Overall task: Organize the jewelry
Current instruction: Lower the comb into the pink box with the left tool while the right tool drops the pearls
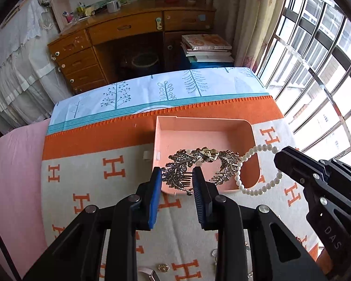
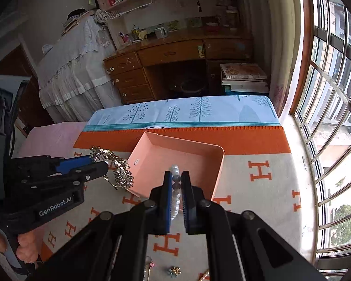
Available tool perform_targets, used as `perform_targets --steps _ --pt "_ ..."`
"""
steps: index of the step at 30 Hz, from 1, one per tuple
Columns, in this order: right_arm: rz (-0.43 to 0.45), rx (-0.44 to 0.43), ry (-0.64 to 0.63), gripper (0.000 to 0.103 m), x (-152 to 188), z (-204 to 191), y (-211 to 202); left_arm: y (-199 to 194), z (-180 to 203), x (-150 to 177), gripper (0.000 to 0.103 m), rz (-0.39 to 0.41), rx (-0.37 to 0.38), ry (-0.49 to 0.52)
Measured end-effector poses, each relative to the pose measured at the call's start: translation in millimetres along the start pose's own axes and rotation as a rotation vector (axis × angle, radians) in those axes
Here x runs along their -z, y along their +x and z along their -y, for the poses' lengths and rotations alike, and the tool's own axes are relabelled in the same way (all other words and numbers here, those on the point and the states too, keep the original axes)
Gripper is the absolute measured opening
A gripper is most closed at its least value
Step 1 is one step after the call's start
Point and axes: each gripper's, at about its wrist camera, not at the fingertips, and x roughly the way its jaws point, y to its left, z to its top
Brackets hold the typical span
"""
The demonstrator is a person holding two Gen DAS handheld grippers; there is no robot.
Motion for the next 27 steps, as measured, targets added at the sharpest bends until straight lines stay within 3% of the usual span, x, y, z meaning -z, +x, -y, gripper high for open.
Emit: perform_targets --steps 6,9,11,13,17,22,27 --pt "-0.020 -0.001 0.054 0.008 -8 9 36 64 4 -8 0.025 -0.065 -0.006 -0.037" --pt "-0.047 0.018 0.066 0.008 -6 15 53 81 4 -3 0.033 -0.079 -0.004 -0.034" --pt "-0.068 0.009 0.090 0.008 -4 21 62 82 4 0 0.062 -0.070 0.006 -0.029" --pt "-0.091 -0.014 0.117 0.011 -1 29 69 75 3 5 0.072 -0.023 0.018 -0.029" --pt "-0.099 -0.007 0.139 0.016 11 35 72 50 -3 18 0.073 0.081 0.027 -0.029" --pt "-0.071 -0.004 0.131 0.017 25 31 57 24 -9 39 0.074 0.117 0.092 -0.043" --pt "-0.026 -0.013 0.105 0.016 38 22 27 -9 -14 62 0.074 0.184 0.100 -0.053"
